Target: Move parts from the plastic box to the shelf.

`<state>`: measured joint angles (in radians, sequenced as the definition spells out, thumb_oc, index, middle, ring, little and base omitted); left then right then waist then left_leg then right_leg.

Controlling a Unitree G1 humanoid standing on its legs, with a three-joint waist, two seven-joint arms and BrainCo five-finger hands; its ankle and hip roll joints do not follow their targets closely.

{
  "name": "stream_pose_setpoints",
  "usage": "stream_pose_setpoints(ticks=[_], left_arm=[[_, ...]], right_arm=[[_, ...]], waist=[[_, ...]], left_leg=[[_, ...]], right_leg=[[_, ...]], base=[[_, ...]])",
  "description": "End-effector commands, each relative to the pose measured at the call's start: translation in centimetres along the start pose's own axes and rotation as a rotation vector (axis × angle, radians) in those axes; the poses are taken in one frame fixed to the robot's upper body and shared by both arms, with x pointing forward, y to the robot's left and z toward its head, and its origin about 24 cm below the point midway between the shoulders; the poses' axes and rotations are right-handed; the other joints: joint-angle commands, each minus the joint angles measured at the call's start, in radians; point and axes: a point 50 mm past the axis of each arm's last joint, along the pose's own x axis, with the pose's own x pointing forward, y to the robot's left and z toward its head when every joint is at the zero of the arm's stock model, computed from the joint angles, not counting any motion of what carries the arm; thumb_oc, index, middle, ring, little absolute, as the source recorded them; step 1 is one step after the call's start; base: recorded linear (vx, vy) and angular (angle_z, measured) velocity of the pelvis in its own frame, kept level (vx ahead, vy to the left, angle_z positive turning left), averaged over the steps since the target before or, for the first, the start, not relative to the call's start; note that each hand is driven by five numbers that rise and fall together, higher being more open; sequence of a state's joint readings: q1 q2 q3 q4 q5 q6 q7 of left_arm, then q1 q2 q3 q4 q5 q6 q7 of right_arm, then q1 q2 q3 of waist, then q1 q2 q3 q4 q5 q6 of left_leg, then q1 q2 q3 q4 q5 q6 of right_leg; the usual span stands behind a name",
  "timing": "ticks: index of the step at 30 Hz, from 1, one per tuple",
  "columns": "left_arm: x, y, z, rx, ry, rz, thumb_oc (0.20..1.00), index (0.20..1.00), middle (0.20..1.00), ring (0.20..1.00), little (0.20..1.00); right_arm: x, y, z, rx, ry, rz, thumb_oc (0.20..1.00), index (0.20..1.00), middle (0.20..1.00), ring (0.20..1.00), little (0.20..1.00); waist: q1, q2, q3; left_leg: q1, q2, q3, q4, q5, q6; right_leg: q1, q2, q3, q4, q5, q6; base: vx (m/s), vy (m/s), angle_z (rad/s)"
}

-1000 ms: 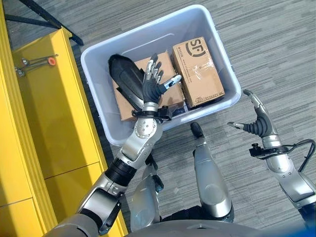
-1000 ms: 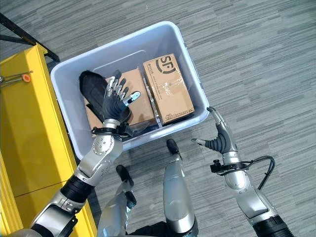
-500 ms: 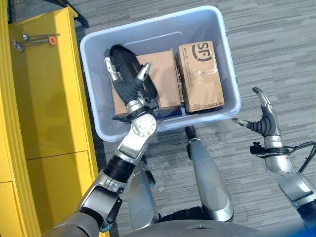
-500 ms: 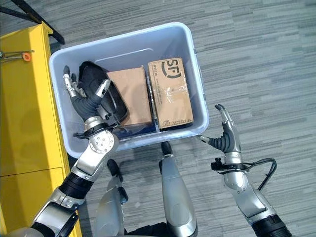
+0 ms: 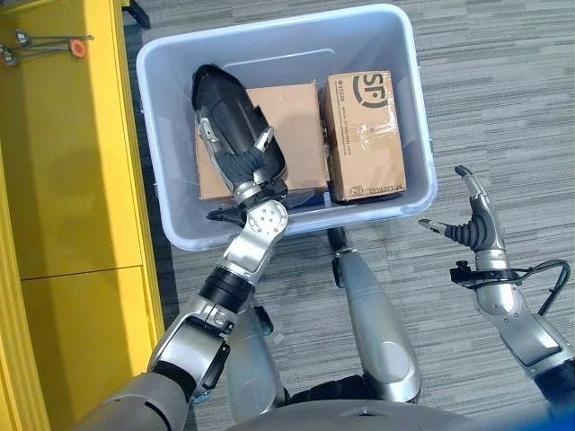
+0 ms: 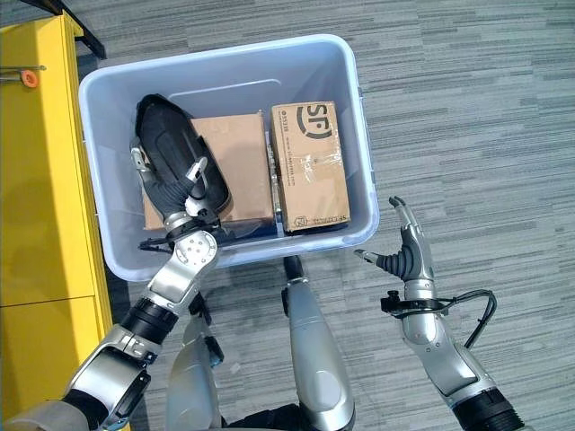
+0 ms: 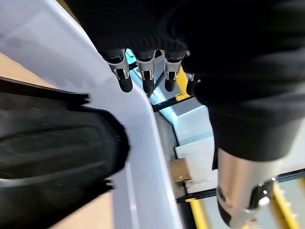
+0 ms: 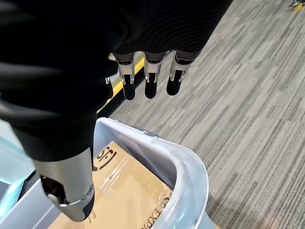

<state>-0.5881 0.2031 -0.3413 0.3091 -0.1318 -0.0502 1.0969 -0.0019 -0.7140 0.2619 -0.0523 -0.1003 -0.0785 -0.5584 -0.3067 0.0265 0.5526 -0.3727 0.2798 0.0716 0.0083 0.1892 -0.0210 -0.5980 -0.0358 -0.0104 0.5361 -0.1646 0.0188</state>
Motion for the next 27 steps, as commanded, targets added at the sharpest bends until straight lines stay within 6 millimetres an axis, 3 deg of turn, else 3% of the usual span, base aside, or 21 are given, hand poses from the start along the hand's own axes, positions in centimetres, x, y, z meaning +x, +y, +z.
stream_pose_setpoints(ticks=[1,17,23,27], left_arm=[[2.3,1.5,0.5,0.051,-0.080,0.117,1.000,1.000,1.000,1.000,1.000],[4.6,3.1,0.2,0.137,-0.118,0.405,1.000,1.000,1.000,1.000,1.000],[5.1,2.2,0.0,0.216,-0.114,0.286,1.000,1.000,1.000,1.000,1.000],[4.7,1.9,-1.2,0.246,-0.035,0.265,1.000,1.000,1.000,1.000,1.000]], right_arm=[[0.3,0.6,0.7,0.093,0.004,-0.066,1.000,1.000,1.000,1.000,1.000],[0.2,1.9,-0.1,0.131,0.061,-0.037,1.000,1.000,1.000,1.000,1.000],[0.4,2.5,0.0,0.146,0.071,-0.023,1.000,1.000,1.000,1.000,1.000],[0.6,2.4,-0.1,0.144,0.082,-0.014,1.000,1.000,1.000,1.000,1.000]], waist=[[0.001,-0.118,-0.033],[0.008,-0.156,-0.033],[0.009,-0.168,-0.033],[0.006,-0.174,-0.033]], left_leg=[[0.021,-0.007,0.008,0.013,-0.108,-0.074],[-0.012,0.003,-0.003,0.025,-0.107,-0.078],[-0.030,0.008,-0.009,0.033,-0.109,-0.077],[-0.046,0.007,-0.009,0.040,-0.109,-0.076]], right_leg=[[0.117,0.032,0.078,-0.241,0.062,0.022],[0.105,0.045,0.071,-0.249,0.071,0.021],[0.098,0.049,0.067,-0.248,0.075,0.022],[0.081,0.052,0.066,-0.240,0.075,0.022]], base=[[0.00,0.000,0.00],[0.00,-0.048,0.02],[0.01,-0.058,0.07],[0.00,-0.017,0.02]])
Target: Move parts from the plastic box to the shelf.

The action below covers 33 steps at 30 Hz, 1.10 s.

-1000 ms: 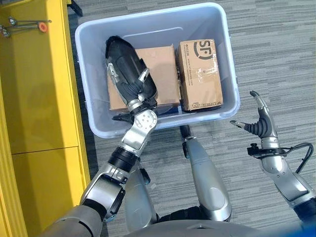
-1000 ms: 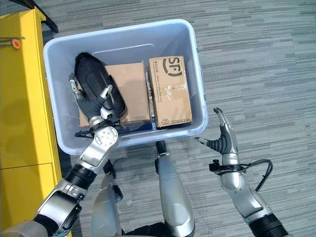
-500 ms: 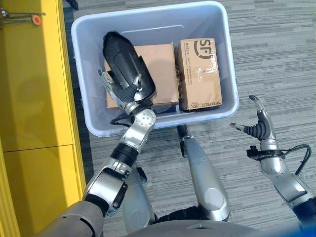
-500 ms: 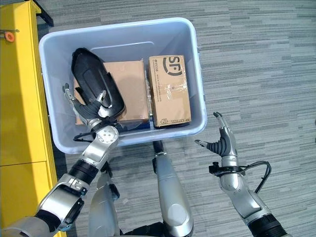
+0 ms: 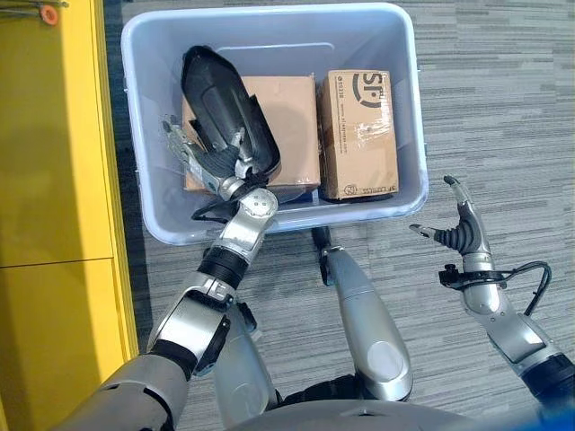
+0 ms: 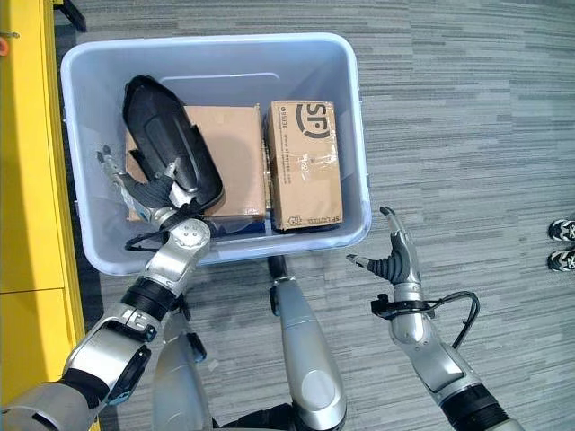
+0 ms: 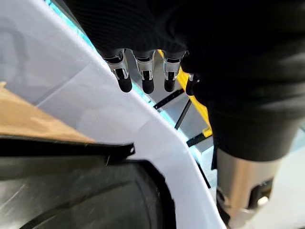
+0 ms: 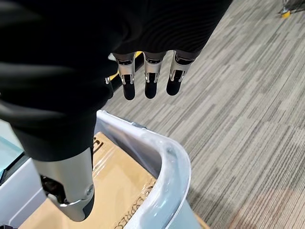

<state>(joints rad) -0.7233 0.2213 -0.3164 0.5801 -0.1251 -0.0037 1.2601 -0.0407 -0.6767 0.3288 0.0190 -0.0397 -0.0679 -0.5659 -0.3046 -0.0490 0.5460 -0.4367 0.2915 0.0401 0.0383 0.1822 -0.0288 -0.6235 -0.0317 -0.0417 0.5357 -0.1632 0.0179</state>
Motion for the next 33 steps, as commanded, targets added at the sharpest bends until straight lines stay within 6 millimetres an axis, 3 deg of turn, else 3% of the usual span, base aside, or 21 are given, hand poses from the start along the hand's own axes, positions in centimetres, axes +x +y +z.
stream_pose_setpoints(ticks=[1,9,13,19,21,25,33], left_arm=[[2.3,0.8,0.1,0.047,-0.034,0.048,1.000,1.000,1.000,1.000,1.000],[2.3,0.3,-1.1,0.154,0.008,-0.015,1.000,1.000,1.000,1.000,1.000],[2.7,1.2,-1.8,0.151,0.098,0.156,1.000,1.000,1.000,1.000,1.000],[3.4,1.4,-2.8,0.159,0.164,0.113,1.000,1.000,1.000,1.000,1.000],[3.4,0.8,-2.1,0.161,0.104,0.060,1.000,1.000,1.000,1.000,1.000],[3.3,1.0,-2.2,0.129,0.157,0.104,1.000,1.000,1.000,1.000,1.000],[4.8,1.1,-1.7,0.173,0.094,0.038,1.000,1.000,1.000,1.000,1.000]], right_arm=[[0.7,0.5,0.7,0.086,0.004,-0.050,1.000,1.000,1.000,1.000,1.000],[1.0,0.4,0.6,0.089,0.018,-0.033,1.000,1.000,1.000,1.000,1.000],[1.0,0.7,0.3,0.086,0.027,-0.020,1.000,1.000,1.000,1.000,1.000],[1.0,1.4,0.1,0.096,0.066,0.020,1.000,1.000,1.000,1.000,1.000],[1.0,1.3,0.2,0.096,0.066,0.032,1.000,1.000,1.000,1.000,1.000],[1.0,1.2,0.1,0.088,0.070,0.033,1.000,1.000,1.000,1.000,1.000],[1.1,1.0,-0.1,0.092,0.098,0.025,1.000,1.000,1.000,1.000,1.000]], waist=[[0.003,-0.099,-0.026],[-0.008,-0.112,-0.026],[-0.014,-0.115,-0.026],[-0.011,-0.128,-0.026],[-0.013,-0.132,-0.026],[-0.015,-0.129,-0.026],[-0.020,-0.146,-0.026]], left_leg=[[0.015,-0.006,0.022,0.010,-0.102,-0.068],[-0.005,-0.006,0.026,0.019,-0.104,-0.069],[-0.017,-0.006,0.029,0.026,-0.106,-0.071],[-0.025,-0.002,0.024,0.034,-0.110,-0.070],[-0.030,0.000,0.025,0.033,-0.109,-0.070],[-0.034,-0.003,0.024,0.035,-0.109,-0.069],[-0.047,0.006,0.028,0.043,-0.111,-0.070]], right_leg=[[0.104,0.048,0.097,-0.238,0.073,0.023],[0.075,0.050,0.094,-0.222,0.073,0.024],[0.062,0.051,0.095,-0.214,0.070,0.023],[0.057,0.051,0.088,-0.214,0.073,0.024],[0.051,0.051,0.087,-0.211,0.074,0.023],[0.044,0.050,0.089,-0.205,0.071,0.022],[0.028,0.053,0.086,-0.194,0.072,0.020]], base=[[0.00,0.000,0.00],[0.00,0.000,0.00],[0.00,0.000,0.00],[0.01,-0.049,0.00],[0.00,-0.032,-0.01],[0.00,0.000,0.00],[0.00,-0.025,0.00]])
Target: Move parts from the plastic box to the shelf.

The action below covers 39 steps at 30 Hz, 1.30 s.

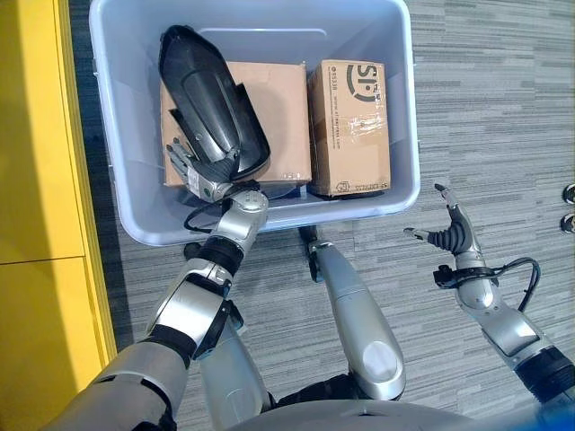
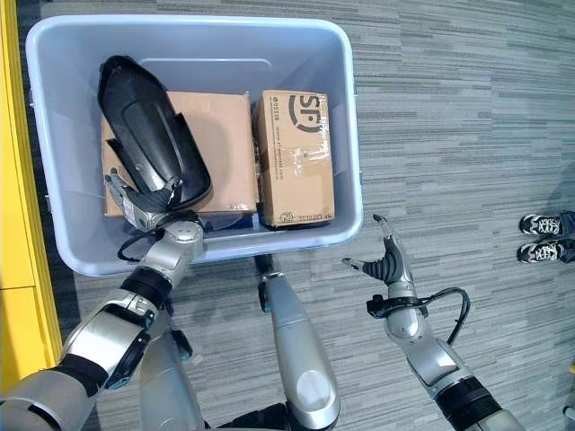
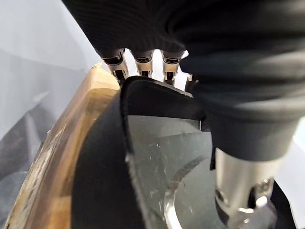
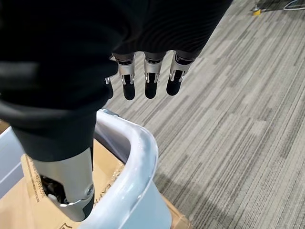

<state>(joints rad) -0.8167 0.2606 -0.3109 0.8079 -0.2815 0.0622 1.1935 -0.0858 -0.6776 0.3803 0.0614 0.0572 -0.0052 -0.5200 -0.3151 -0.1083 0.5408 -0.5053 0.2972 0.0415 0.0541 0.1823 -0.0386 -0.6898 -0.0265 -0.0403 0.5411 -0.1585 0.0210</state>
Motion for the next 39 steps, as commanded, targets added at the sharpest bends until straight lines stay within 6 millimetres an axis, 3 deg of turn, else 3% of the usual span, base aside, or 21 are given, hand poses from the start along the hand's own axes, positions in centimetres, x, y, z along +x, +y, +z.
stream_pose_setpoints(ticks=[1,8,18,23,35,39], left_arm=[[2.4,1.0,1.4,0.011,-0.082,0.028,1.000,1.000,1.000,1.000,1.000],[2.9,0.3,1.4,-0.050,0.020,-0.131,1.000,1.000,1.000,1.000,1.000],[3.3,-0.2,1.7,-0.080,0.064,-0.223,1.000,1.000,1.000,1.000,1.000],[3.4,-0.1,0.2,-0.084,0.159,-0.232,1.000,1.000,1.000,1.000,1.000],[4.7,1.5,-3.4,0.152,0.321,-0.191,1.000,1.000,1.000,1.000,1.000],[4.4,1.5,-4.3,0.089,0.367,-0.212,1.000,1.000,1.000,1.000,1.000]], right_arm=[[0.6,-0.3,0.6,0.056,-0.002,-0.047,1.000,1.000,1.000,1.000,1.000],[0.7,-0.6,0.5,0.042,0.006,-0.039,1.000,1.000,1.000,1.000,1.000],[0.8,-1.0,0.6,0.029,0.000,-0.026,1.000,1.000,1.000,1.000,1.000],[0.9,-1.0,0.7,0.026,0.007,-0.019,1.000,1.000,1.000,1.000,1.000],[1.7,-1.0,1.7,0.024,-0.024,-0.010,1.000,1.000,1.000,1.000,1.000],[1.9,-1.2,1.8,0.014,-0.020,-0.017,1.000,1.000,1.000,1.000,1.000]], waist=[[-0.012,-0.087,-0.021],[-0.026,-0.086,-0.021],[-0.036,-0.086,-0.021],[-0.038,-0.088,-0.021],[-0.037,-0.067,-0.021],[-0.039,-0.060,-0.021]], left_leg=[[0.019,0.001,0.028,0.029,-0.110,-0.060],[-0.006,-0.007,0.036,0.051,-0.117,-0.055],[-0.034,-0.016,0.046,0.058,-0.117,-0.053],[-0.051,-0.021,0.048,0.061,-0.115,-0.054],[-0.089,-0.045,0.054,0.058,-0.109,-0.052],[-0.100,-0.049,0.058,0.057,-0.108,-0.051]], right_leg=[[0.089,0.047,0.085,-0.194,0.067,0.017],[0.052,0.048,0.088,-0.169,0.064,0.014],[0.019,0.044,0.092,-0.157,0.064,0.016],[0.002,0.045,0.091,-0.154,0.065,0.017],[-0.058,0.035,0.098,-0.117,0.050,0.019],[-0.078,0.034,0.100,-0.106,0.047,0.017]], base=[[0.00,0.000,0.00],[0.01,0.008,-0.02],[0.00,0.012,0.00],[0.01,0.008,-0.03],[0.00,0.009,-0.02],[0.00,0.007,-0.08]])
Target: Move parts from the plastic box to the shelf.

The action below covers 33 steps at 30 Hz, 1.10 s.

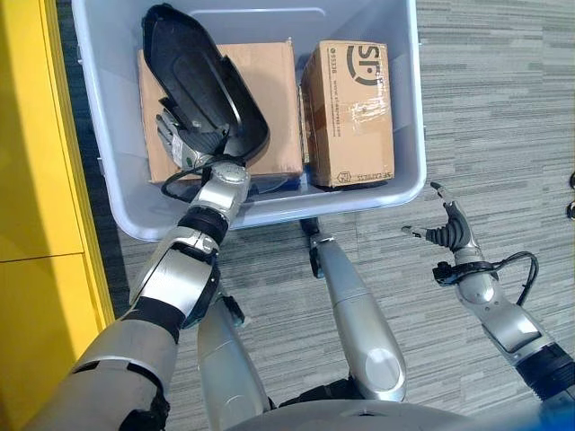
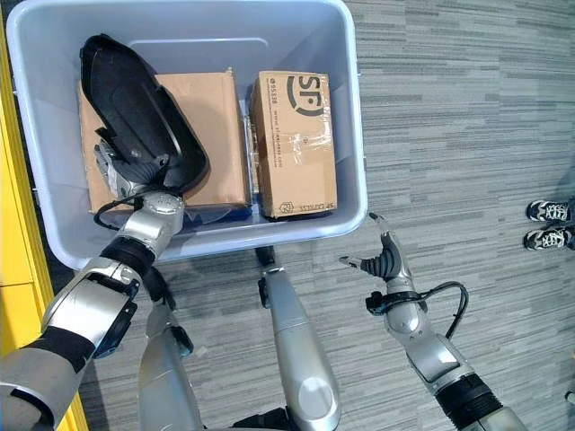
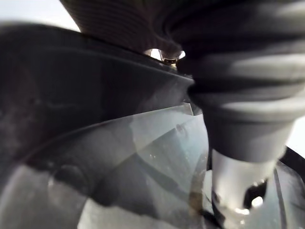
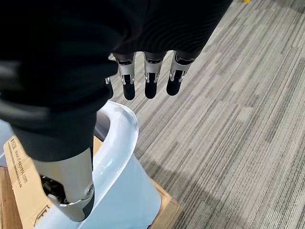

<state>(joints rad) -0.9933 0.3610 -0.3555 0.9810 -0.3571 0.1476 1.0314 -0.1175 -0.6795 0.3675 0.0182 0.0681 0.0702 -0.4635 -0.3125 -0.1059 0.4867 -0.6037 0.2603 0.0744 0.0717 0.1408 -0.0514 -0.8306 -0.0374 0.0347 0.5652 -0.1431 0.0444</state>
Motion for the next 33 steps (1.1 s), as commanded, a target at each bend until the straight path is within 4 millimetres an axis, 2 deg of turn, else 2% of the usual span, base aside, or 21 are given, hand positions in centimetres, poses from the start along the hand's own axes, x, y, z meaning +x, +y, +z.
stream_pose_setpoints(ticks=[1,6,7,8,19,27,33], left_arm=[[0.2,0.5,-7.1,-0.029,0.353,-0.180,1.000,1.000,1.000,1.000,1.000],[-0.4,-0.2,-6.8,-0.085,0.377,-0.217,1.000,1.000,1.000,1.000,1.000],[-0.7,-0.5,-6.9,-0.095,0.386,-0.229,0.818,0.818,0.818,0.818,0.818],[-0.9,-0.7,-6.9,-0.108,0.396,-0.235,0.200,0.200,0.200,0.200,0.200],[-1.0,-0.4,-7.9,-0.171,0.500,-0.208,0.200,0.200,0.200,0.200,0.200],[-2.7,-1.4,-8.8,-0.192,0.517,-0.239,0.200,0.200,0.200,0.200,0.200],[-3.7,-2.0,-9.4,-0.201,0.493,-0.311,0.200,0.200,0.200,0.200,0.200]], right_arm=[[1.1,-1.0,0.8,0.017,-0.023,-0.053,1.000,1.000,1.000,1.000,1.000],[1.0,-1.0,0.7,0.020,-0.018,-0.054,1.000,1.000,1.000,1.000,1.000],[1.0,-1.0,0.8,0.019,-0.019,-0.054,1.000,1.000,1.000,1.000,1.000],[1.0,-1.0,0.8,0.017,-0.021,-0.055,1.000,1.000,1.000,1.000,1.000],[0.9,-1.3,0.8,0.009,-0.025,-0.079,1.000,1.000,1.000,1.000,1.000],[0.9,-1.3,1.0,0.006,-0.047,-0.098,1.000,1.000,1.000,1.000,1.000],[0.6,-1.4,1.0,-0.008,-0.073,-0.117,1.000,1.000,1.000,1.000,1.000]], waist=[[-0.042,-0.064,0.033],[-0.045,-0.064,0.033],[-0.047,-0.064,0.033],[-0.049,-0.063,0.033],[-0.053,-0.058,0.033],[-0.052,-0.053,0.033],[-0.054,-0.038,0.033]], left_leg=[[-0.002,-0.012,0.026,0.040,-0.067,-0.038],[-0.011,-0.014,0.029,0.040,-0.067,-0.037],[-0.013,-0.014,0.030,0.043,-0.067,-0.037],[-0.015,-0.013,0.031,0.046,-0.069,-0.037],[-0.001,-0.014,0.039,0.041,-0.073,-0.037],[0.025,-0.016,0.039,0.043,-0.078,-0.038],[0.137,-0.011,0.051,0.032,-0.097,-0.036]], right_leg=[[0.061,0.045,0.025,-0.128,0.031,-0.007],[0.047,0.046,0.025,-0.117,0.027,-0.005],[0.044,0.046,0.025,-0.114,0.027,-0.006],[0.041,0.047,0.026,-0.110,0.024,-0.006],[0.050,0.047,0.028,-0.117,0.023,-0.006],[0.079,0.048,0.029,-0.122,0.017,-0.010],[0.190,0.036,0.036,-0.158,0.015,-0.008]], base=[[0.00,-0.008,-0.04],[0.00,-0.006,-0.02],[0.01,0.010,0.04],[0.00,0.000,0.00],[0.00,0.009,0.03],[-0.02,0.030,0.00],[-0.02,0.089,0.03]])
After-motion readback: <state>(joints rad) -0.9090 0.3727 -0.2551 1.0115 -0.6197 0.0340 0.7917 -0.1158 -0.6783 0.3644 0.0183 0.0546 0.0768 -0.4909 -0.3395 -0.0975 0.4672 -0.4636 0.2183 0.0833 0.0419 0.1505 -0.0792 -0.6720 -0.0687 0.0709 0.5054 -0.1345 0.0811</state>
